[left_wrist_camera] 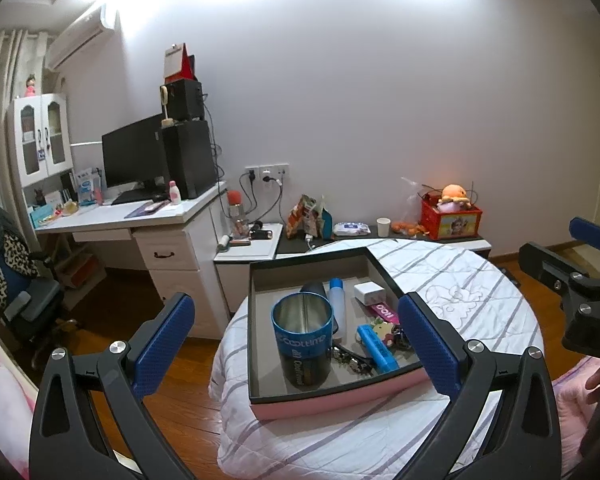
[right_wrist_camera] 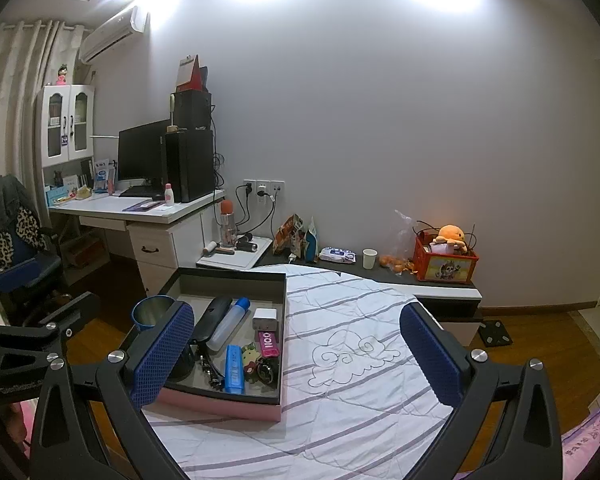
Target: Organize rigid objects
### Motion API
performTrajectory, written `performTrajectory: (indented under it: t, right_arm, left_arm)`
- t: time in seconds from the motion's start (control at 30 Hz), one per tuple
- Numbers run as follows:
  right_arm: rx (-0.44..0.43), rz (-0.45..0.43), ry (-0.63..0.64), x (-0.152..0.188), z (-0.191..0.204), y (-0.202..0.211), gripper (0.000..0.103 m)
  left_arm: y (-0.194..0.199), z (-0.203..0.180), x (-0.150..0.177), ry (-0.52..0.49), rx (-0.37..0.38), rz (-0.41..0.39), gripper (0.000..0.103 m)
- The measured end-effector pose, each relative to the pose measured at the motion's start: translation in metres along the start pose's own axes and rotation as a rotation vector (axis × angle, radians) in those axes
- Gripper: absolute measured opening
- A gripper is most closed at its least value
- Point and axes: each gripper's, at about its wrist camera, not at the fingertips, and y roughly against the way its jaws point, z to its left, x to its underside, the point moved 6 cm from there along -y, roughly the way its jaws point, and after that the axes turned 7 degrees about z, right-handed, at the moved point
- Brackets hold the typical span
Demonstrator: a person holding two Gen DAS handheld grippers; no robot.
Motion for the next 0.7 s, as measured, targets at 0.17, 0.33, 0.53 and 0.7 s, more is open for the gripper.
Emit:
performTrajectory:
  t: [0.17,0.33,0.53,0.7]
  right_arm:
    - [-0.002,-0.001,0.001,-0.0001,-0.0004,-0.0011,0.103]
    - [-0.002,0.003,-0.003,0.0005,-0.0017,-0.0029,0.103]
    - [-0.003,0.003,-0.002,0.0004,-0.0019,-0.0033,0.103]
    - [-0.004,0.004,-0.002,0.0004,-0.0019,-0.0033,0.103]
  left_arm:
    - [-0.0024,0.0012,0.002,-0.003,-0.008,0.007,0.103]
    - [-0.0033,0.0012,0.0017,-0.003,-0.01,0.005,0.103]
    - [-0.0033,0.0012,0.0021,-0.001,-0.014,0.004,0.103]
    - [-0.005,0.0012,0.0026,0.0,-0.017,0.004,0.103]
